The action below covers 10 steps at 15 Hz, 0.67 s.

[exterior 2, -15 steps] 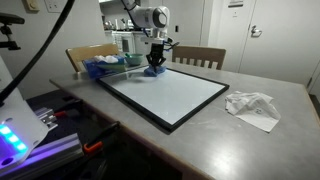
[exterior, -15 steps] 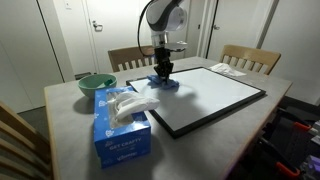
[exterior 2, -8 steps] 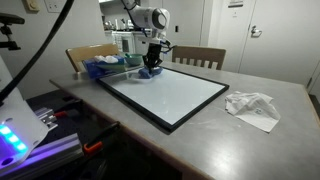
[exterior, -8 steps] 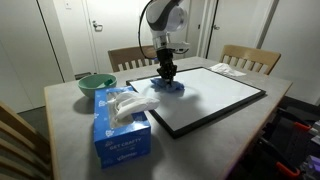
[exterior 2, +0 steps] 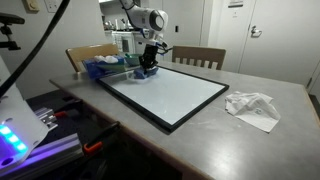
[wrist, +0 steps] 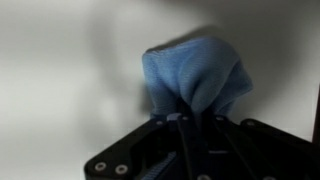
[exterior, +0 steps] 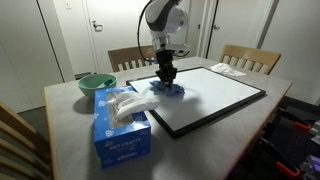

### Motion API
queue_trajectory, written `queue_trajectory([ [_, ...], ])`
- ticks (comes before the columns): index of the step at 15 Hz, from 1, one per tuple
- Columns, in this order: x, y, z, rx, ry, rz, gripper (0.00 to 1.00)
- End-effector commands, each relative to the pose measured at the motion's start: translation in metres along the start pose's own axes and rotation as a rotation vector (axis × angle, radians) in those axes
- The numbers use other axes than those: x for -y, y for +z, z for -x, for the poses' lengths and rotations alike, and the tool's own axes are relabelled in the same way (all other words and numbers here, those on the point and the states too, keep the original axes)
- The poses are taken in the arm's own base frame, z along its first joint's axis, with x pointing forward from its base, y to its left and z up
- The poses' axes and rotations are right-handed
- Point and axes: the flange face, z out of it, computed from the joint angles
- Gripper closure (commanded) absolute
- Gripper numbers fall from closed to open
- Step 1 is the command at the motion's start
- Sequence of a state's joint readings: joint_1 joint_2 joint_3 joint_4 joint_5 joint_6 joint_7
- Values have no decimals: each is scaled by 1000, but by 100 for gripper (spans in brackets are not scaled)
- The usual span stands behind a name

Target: Use the blue cloth to wipe the whiteboard

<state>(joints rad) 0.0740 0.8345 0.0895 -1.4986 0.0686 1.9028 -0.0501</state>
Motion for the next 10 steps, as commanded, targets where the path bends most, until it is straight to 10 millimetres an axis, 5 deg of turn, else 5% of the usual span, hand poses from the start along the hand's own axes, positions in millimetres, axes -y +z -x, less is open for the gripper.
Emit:
queue_trajectory([
  [1,9,21,18,26,27,-35,97],
  [10,16,38,47,1,79,-89,97],
])
